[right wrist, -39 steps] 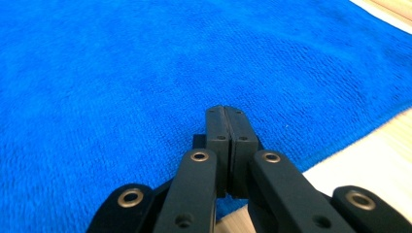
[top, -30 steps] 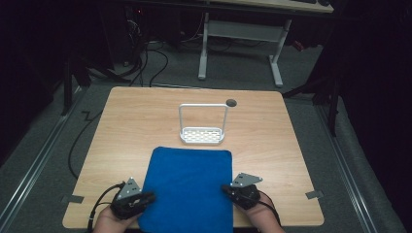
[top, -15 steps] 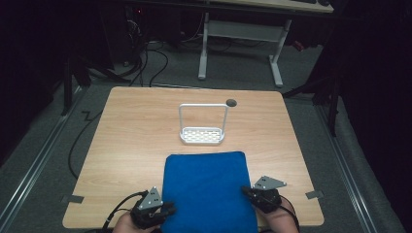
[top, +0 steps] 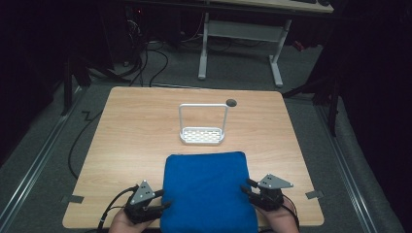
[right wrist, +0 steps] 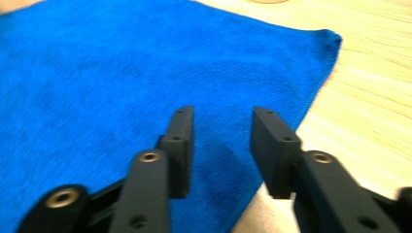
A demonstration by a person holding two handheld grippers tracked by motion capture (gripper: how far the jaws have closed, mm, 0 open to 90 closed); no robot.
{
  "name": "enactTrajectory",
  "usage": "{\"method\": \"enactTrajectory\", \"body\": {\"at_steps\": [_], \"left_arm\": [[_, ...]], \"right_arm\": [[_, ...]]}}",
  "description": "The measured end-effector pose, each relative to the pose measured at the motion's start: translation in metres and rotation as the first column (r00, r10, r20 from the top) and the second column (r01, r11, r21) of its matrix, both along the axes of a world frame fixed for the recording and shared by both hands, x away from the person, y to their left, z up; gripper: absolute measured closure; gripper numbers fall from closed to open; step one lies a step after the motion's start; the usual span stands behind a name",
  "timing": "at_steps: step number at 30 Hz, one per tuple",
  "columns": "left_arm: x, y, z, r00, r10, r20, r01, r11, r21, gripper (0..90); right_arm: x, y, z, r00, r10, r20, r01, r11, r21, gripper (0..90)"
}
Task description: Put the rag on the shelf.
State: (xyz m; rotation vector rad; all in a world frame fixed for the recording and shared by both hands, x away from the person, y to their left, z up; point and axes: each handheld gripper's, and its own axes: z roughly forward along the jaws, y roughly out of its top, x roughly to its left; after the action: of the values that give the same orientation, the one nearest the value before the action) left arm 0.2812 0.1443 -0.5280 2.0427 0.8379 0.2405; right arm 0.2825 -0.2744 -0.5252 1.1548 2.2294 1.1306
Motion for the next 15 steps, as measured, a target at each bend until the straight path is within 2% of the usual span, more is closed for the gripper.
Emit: {"method": "enactTrajectory", "body": {"at_steps": [1,3,5,12,15], "left_arm": [[0.004,0.006,-0.001,0.9992,0.041,-0.001,-0.041,0.9989,-0.023,47.4],[0.006,0.008,-0.001,0.9984,0.056,-0.005,-0.056,0.9978,-0.035,47.1],[0.011,0.013,-0.001,0.996,0.089,-0.001,-0.089,0.9947,-0.051,46.8],[0.03,0.016,0.0,0.9903,0.139,-0.008,-0.139,0.9881,-0.066,46.7],[0.043,0.015,-0.001,0.9867,0.16,-0.027,-0.162,0.9845,-0.068,46.7]], "right_arm": [[0.001,-0.002,0.0,0.9998,-0.018,0.001,0.018,1.0,0.018,59.9],[0.002,-0.002,0.0,0.9997,-0.023,0.005,0.023,1.0,0.02,59.6],[0.004,-0.003,0.0,0.9983,-0.058,0.008,0.057,0.998,0.024,59.3],[0.005,-0.004,0.0,0.9977,-0.064,0.022,0.063,0.998,0.031,56.7],[0.005,-0.004,-0.001,0.9979,-0.06,0.026,0.059,0.998,0.03,56.2]]}}
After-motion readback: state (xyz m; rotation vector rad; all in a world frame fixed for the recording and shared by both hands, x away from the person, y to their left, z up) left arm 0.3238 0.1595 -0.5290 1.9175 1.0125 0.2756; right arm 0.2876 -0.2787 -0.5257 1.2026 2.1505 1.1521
